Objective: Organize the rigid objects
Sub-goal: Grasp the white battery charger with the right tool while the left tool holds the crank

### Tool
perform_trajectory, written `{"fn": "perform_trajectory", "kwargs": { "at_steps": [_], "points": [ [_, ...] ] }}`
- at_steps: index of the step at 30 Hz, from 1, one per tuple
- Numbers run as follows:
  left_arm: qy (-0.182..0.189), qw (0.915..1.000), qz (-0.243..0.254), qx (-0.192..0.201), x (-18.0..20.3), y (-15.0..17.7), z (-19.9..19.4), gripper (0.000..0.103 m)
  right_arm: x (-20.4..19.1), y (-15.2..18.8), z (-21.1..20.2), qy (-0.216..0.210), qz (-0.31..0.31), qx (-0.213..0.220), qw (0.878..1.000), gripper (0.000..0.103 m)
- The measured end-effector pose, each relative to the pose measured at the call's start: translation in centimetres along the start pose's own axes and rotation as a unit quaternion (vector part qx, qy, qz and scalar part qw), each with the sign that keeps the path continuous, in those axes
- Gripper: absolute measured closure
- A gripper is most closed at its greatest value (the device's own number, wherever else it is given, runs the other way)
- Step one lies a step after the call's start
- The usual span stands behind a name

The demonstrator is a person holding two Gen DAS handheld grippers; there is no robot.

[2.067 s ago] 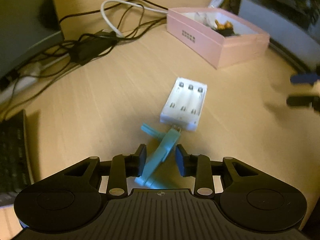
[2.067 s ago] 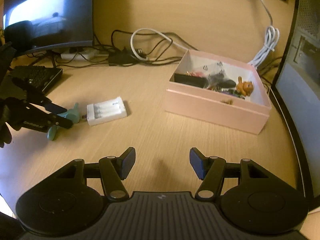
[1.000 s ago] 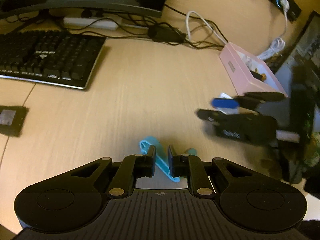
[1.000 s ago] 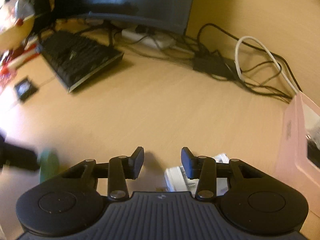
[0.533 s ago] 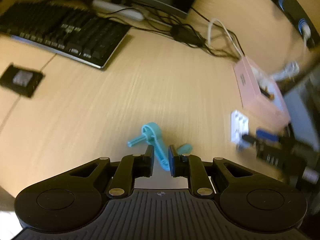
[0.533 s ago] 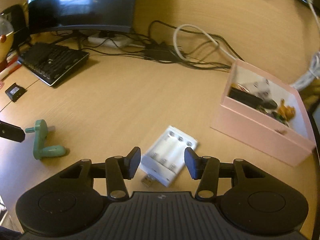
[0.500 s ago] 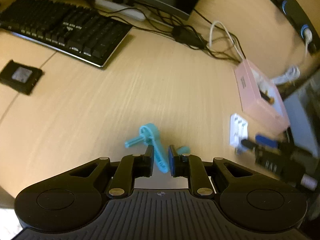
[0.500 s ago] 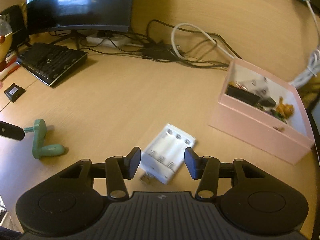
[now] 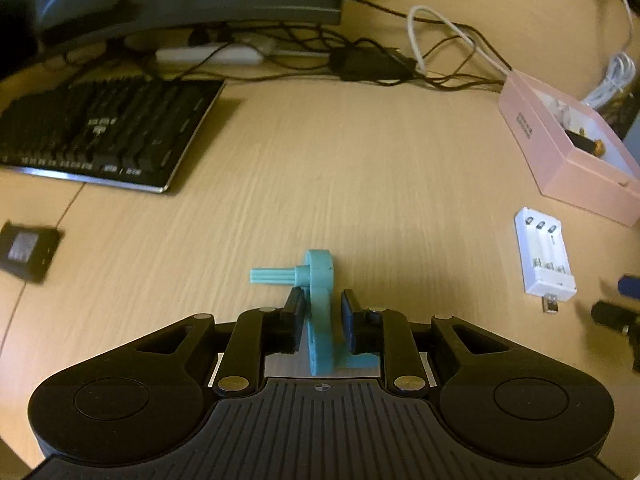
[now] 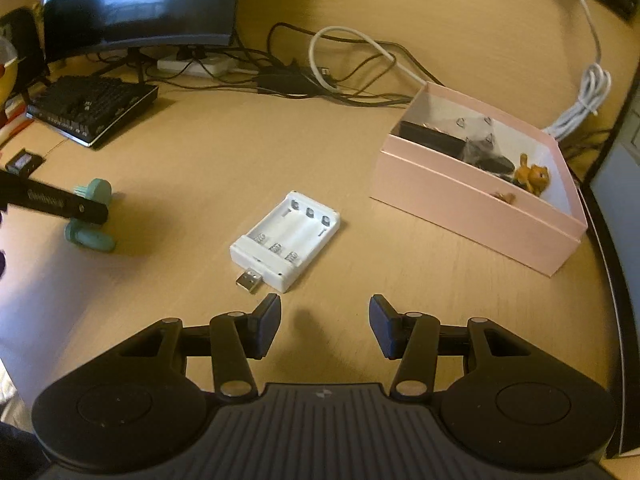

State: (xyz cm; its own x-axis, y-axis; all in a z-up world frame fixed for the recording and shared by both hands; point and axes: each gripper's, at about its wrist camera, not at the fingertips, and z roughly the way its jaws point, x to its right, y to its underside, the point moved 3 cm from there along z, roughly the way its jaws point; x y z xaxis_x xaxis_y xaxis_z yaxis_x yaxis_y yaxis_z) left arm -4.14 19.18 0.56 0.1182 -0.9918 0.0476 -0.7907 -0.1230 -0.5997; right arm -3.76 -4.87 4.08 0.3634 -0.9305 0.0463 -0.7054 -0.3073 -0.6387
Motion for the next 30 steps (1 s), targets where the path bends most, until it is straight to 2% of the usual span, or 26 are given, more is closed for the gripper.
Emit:
{"fn": "perform_trajectory", "kwargs": {
  "at_steps": [6,9,10,12,14,18,19,20,22,26,30],
  "points": [
    [0.016,0.9996,0.022,-0.002,0.7,0.6,-0.5,0.086,-0.2,-2.0,2.4,-0.041,0.068,-0.012,0.997,0.054],
    [0.022,0.9989,0.04,-0.006,1.0,0.9,-0.7,0.087,-0.9,-3.0,4.1,-0.033,0.093,-0.003,0.995,0.051],
    [0.025,0.9987,0.044,-0.006,0.9,1.0,-0.8,0.087,-1.1,-3.3,4.6,-0.026,0.104,0.0,0.994,0.046],
    [0.032,0.9984,0.046,-0.006,0.8,1.2,-0.9,0.087,-1.8,-3.9,5.8,-0.022,0.119,-0.004,0.993,0.043],
    [0.039,0.998,0.05,-0.006,0.6,1.3,-1.0,0.087,-2.6,-4.1,6.8,-0.022,0.116,-0.004,0.993,0.035],
    [0.056,0.9968,0.056,-0.001,0.1,1.4,-1.1,0.087,-4.4,-4.3,7.5,0.004,0.08,0.01,0.997,0.034],
    [0.06,0.9964,0.059,0.001,0.0,1.4,-1.1,0.087,-4.6,-4.2,7.6,0.013,0.071,0.011,0.997,0.035],
    [0.064,0.9961,0.061,0.002,0.0,1.5,-1.1,0.087,-4.9,-4.1,7.5,0.02,0.061,0.014,0.998,0.042],
    [0.071,0.9952,0.067,0.004,-0.2,1.4,-1.1,0.087,-5.1,-4.2,7.1,0.006,0.051,0.01,0.999,0.055],
    [0.095,0.9915,0.089,0.003,-0.3,1.4,-1.0,0.088,-5.0,-3.8,5.3,0.0,0.041,0.0,0.999,0.056],
    [0.133,0.9844,0.116,-0.007,1.1,1.5,-1.5,0.089,-3.7,-3.4,1.6,0.008,0.047,0.023,0.999,0.056]
  ]
}}
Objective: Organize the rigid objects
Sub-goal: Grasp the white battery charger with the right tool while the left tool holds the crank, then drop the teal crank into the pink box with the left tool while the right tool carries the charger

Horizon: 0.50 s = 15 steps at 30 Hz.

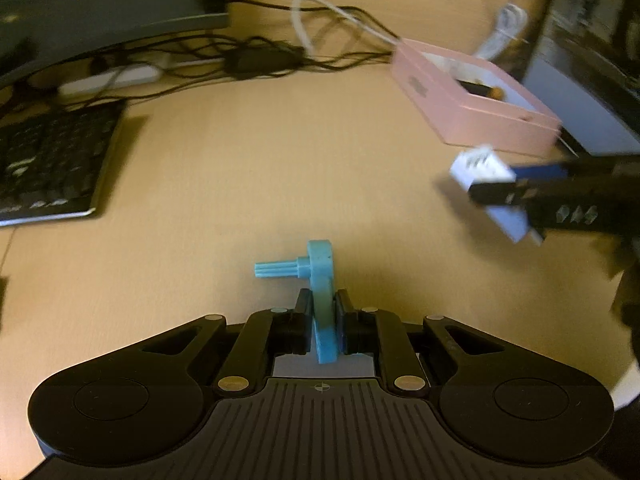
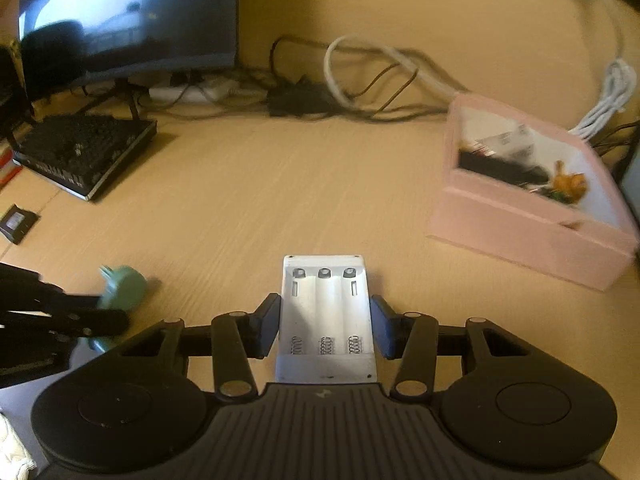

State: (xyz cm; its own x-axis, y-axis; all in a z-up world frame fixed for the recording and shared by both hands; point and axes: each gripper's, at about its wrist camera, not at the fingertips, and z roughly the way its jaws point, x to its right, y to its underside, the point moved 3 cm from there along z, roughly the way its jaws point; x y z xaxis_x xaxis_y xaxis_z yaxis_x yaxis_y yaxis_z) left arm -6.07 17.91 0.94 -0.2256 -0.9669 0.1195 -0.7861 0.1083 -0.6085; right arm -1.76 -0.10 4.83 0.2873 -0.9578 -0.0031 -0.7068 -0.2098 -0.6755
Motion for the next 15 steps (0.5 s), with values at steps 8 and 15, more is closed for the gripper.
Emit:
{"fn": "perform_trajectory", "kwargs": {
  "at_steps": [8,15],
  "points": [
    [0.122,0.9921,0.017,0.027,5.9,-5.6,-0.3,0.089,5.4,1.2,-6.0,0.06,0.044,0.042,0.996,0.056],
    [0.159,0.9789,0.08,0.101,13.5,-16.7,1.2,0.089,10.2,3.8,-8.6,0.097,0.076,0.045,0.991,0.055]
  ]
}}
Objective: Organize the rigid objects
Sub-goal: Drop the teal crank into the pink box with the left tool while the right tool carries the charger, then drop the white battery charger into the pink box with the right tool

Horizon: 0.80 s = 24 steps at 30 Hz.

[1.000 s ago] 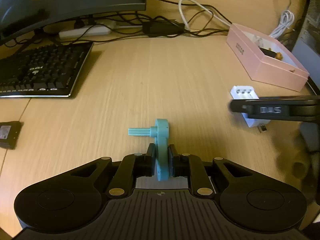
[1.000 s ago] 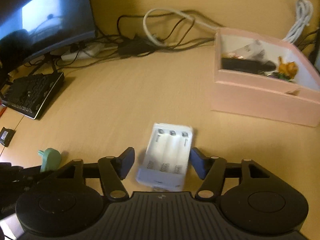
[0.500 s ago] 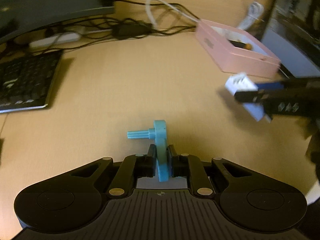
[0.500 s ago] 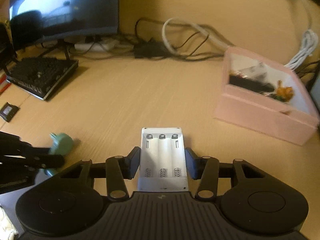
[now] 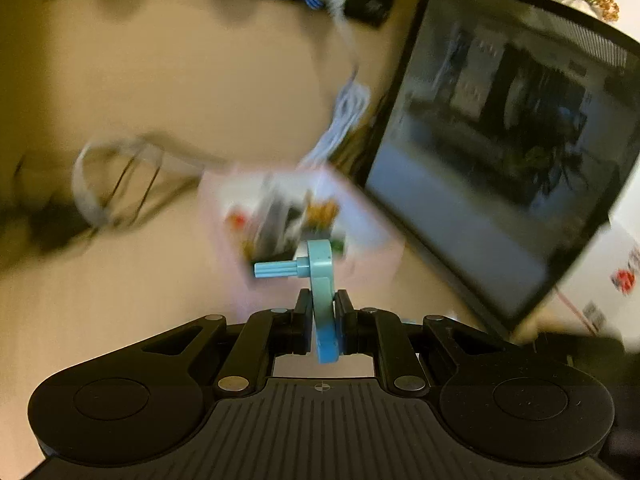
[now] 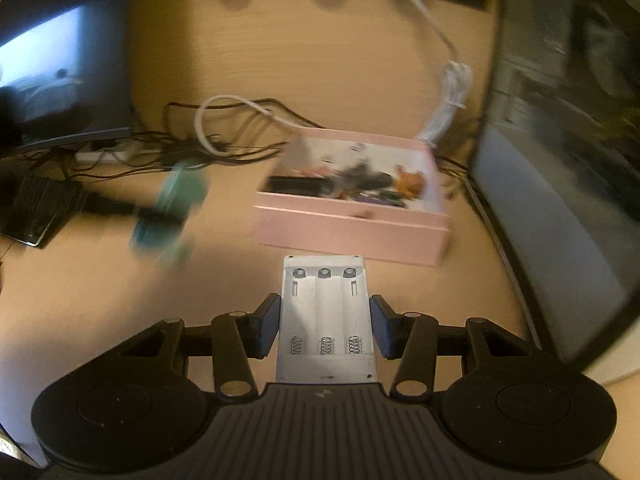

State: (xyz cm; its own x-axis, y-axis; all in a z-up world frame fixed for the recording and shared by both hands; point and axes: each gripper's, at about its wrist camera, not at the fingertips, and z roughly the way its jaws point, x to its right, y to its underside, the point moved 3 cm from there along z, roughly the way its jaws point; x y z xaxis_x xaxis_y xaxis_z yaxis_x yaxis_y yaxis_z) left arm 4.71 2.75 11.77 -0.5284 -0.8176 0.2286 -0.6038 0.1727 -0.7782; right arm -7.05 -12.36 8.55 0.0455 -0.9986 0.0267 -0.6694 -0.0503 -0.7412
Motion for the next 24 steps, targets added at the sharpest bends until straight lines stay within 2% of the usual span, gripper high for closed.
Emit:
{"fn": "perform_trajectory", "kwargs": {
  "at_steps": [3,5,8,10,13,17,20,24],
  "points": [
    [-0.004,0.9995,0.011,0.028,0.7,-4.7,4.0,0.088,2.2,0.3,-0.5,0.008,0.008,0.002,1.0,0.056],
    [-0.007,0.9998,-0.001,0.016,0.4,-6.5,7.3,0.086,3.3,0.6,-1.0,0.012,0.01,0.005,1.0,0.056],
    [-0.06,0.998,-0.02,0.006,-0.5,-7.1,11.3,0.086,4.6,1.3,-1.1,0.011,0.009,0.002,1.0,0.056],
    [-0.072,0.9964,-0.044,0.005,-1.0,-6.6,12.1,0.085,5.3,1.8,-0.8,0.003,0.006,-0.006,1.0,0.056],
    [-0.072,0.9955,-0.061,0.003,-1.0,-4.9,11.2,0.085,6.6,2.0,-0.1,-0.008,0.012,-0.009,1.0,0.056],
    [-0.089,0.993,-0.077,0.002,-0.7,-1.4,7.9,0.085,8.2,1.1,1.4,-0.023,0.02,-0.003,1.0,0.056],
    [-0.111,0.988,-0.105,-0.02,-0.9,2.9,5.3,0.085,8.9,-0.9,2.9,-0.035,0.018,0.014,0.999,0.056],
    [-0.142,0.9784,-0.14,-0.054,-1.3,7.6,2.1,0.085,8.8,-5.4,5.5,-0.042,0.011,0.051,0.998,0.056]
  ]
}}
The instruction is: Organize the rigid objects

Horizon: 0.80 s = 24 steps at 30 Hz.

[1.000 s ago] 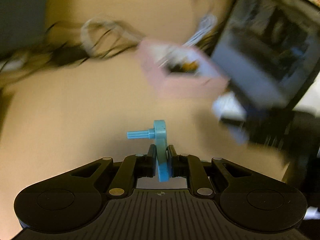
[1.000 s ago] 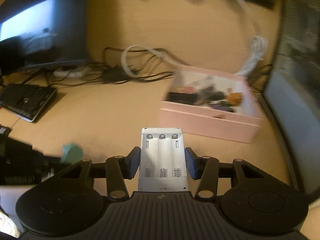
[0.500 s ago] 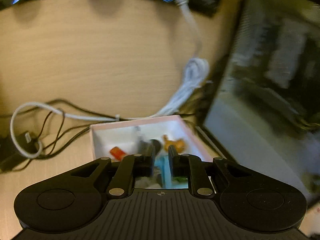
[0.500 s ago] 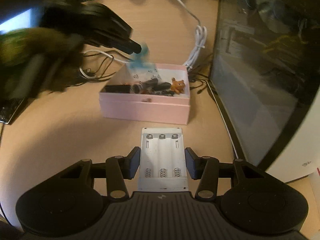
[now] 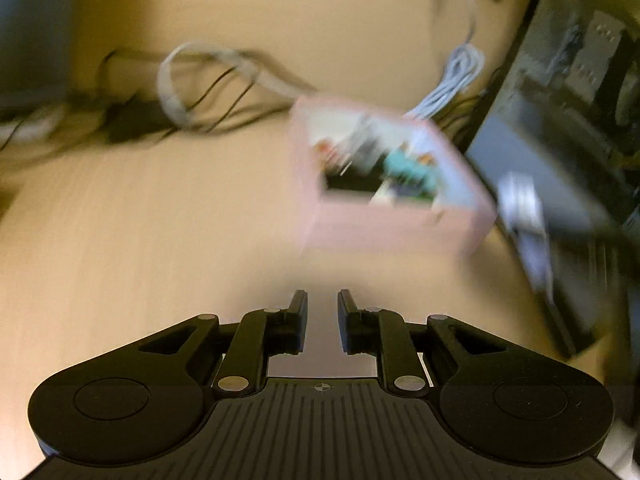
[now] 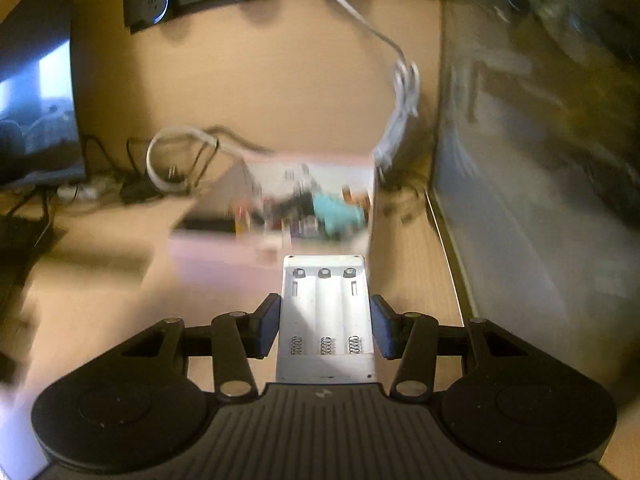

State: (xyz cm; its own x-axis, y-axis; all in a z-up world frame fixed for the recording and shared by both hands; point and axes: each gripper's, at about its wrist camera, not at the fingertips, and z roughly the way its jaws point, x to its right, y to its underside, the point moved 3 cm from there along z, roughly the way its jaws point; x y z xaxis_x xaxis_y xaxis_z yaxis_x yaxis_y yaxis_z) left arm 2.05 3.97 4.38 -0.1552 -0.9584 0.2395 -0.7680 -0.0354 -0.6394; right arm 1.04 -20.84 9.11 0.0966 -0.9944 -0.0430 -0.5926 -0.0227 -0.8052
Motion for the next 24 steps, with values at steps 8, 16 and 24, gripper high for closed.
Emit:
{"fn": "perform_trajectory", "kwargs": {
  "at_steps": [8,16,24],
  "points": [
    [-0.077,0.9967,-0.026,-0.01,-4.3,3.4,-3.0,0.085,-4.0,-6.8,6.4,0.041,-0.049,0.062,0.996,0.043],
    [-0.092,0.9945,0.045,-0.026,-6.1,4.0,-1.3,0.085,-5.4,0.5,3.1,0.009,0.048,-0.008,0.999,0.042],
    [-0.045,0.9915,0.122,-0.001,-4.6,3.7,0.9,0.083,-5.9,6.9,0.9,0.099,0.066,-0.109,0.987,0.036]
  ]
}}
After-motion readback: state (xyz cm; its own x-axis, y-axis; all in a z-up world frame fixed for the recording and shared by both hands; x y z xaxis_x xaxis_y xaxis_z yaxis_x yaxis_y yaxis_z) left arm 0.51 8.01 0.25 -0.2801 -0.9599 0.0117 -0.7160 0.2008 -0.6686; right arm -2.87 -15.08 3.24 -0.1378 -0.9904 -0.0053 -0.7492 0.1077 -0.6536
